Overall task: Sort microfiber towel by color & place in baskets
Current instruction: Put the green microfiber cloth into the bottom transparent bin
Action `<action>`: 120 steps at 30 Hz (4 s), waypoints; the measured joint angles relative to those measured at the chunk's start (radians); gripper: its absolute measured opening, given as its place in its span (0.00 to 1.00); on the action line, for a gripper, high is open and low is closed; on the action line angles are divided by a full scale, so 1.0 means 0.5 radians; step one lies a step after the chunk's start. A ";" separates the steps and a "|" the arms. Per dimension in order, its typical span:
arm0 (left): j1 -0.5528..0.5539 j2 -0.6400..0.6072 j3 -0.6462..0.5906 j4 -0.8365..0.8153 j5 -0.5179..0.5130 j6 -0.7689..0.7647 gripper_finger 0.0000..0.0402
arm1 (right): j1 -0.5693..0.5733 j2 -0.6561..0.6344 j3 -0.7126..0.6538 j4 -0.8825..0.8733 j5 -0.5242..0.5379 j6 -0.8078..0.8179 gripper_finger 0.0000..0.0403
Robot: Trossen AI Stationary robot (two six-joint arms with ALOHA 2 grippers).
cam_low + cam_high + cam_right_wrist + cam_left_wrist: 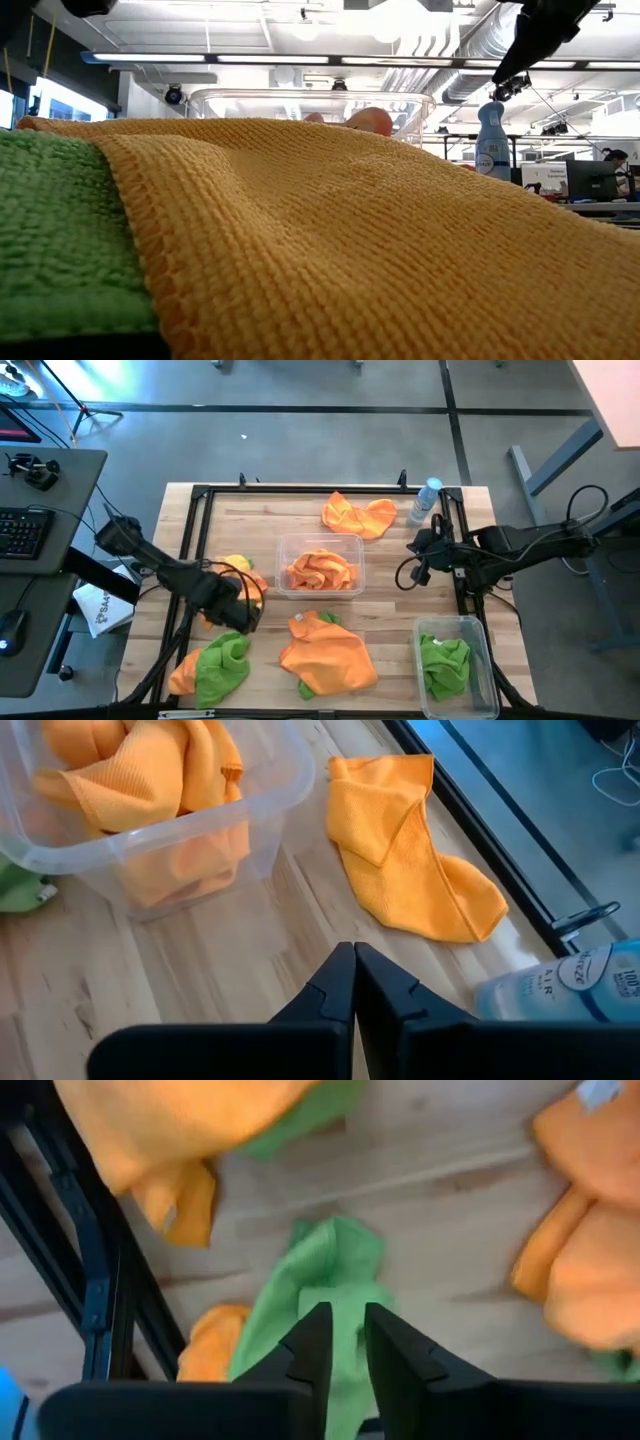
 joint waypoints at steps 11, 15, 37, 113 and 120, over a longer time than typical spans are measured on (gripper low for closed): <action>-0.270 0.100 0.000 0.253 0.299 0.935 0.17 | 0.000 0.001 0.000 -0.011 -0.001 -0.054 0.00; -0.385 0.162 0.000 0.347 0.304 1.392 0.14 | 0.001 0.001 0.000 -0.011 -0.001 -0.068 0.00; -0.710 0.557 0.000 0.592 0.388 1.465 0.12 | 0.001 0.002 0.001 -0.011 -0.001 -0.045 0.00; -0.363 -0.876 0.560 0.589 -2.236 3.459 0.00 | -0.348 1.855 1.741 1.610 -0.937 -0.896 0.53; -0.300 -0.854 0.560 0.589 -2.177 3.471 0.00 | -0.326 2.424 2.594 1.407 -1.160 -0.938 0.64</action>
